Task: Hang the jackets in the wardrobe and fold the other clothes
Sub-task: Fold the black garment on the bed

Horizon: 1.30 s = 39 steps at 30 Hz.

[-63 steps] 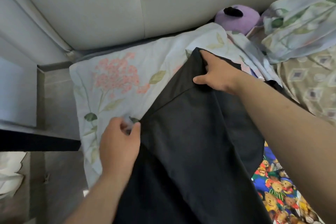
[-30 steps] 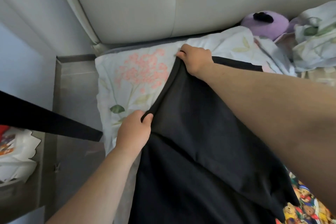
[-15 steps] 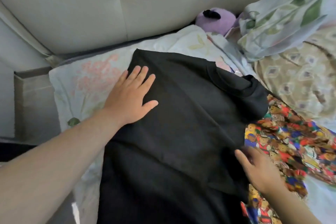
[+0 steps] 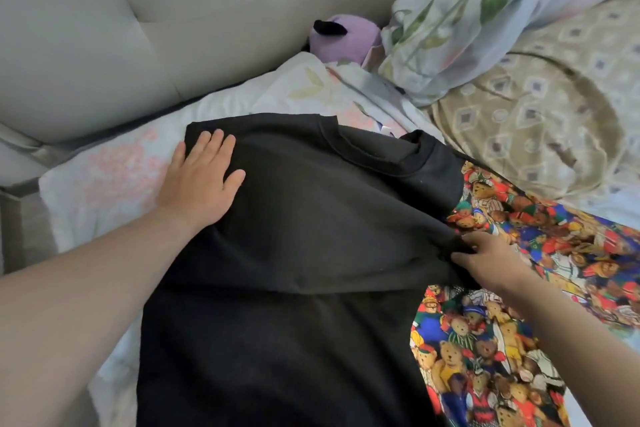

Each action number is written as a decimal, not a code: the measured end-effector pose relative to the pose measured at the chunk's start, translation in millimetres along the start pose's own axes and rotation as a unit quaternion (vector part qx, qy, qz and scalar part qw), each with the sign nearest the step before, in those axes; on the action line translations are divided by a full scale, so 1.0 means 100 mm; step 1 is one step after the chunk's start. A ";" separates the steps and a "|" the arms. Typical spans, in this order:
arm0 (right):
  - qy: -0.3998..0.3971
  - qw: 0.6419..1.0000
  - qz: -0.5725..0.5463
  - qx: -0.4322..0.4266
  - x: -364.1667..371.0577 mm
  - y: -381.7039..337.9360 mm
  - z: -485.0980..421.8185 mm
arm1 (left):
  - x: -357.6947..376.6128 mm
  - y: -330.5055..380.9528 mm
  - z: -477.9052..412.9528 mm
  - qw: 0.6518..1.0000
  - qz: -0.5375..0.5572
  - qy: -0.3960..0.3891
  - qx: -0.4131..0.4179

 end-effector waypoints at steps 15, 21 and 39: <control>0.310 0.932 0.031 -0.186 0.18 -0.40 -0.03 | 0.14 0.29 0.16 0.997 0.004 0.046 -0.061; 0.363 0.822 0.085 -0.430 0.66 -0.66 0.27 | 0.33 0.34 0.11 0.995 -0.020 0.051 -0.078; 0.163 0.868 0.271 -0.382 0.99 -0.77 -0.25 | 0.56 0.35 -0.23 0.988 -0.069 -0.095 -0.097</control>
Point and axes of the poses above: each hand's wrist, its own z-axis away from the middle knuckle, its own x-axis out of the palm, y = z × x, the point moved 6 cm from there along -z, towards the middle knuckle, and after that the axes turned 12 degrees about x, right-handed, at the moved point
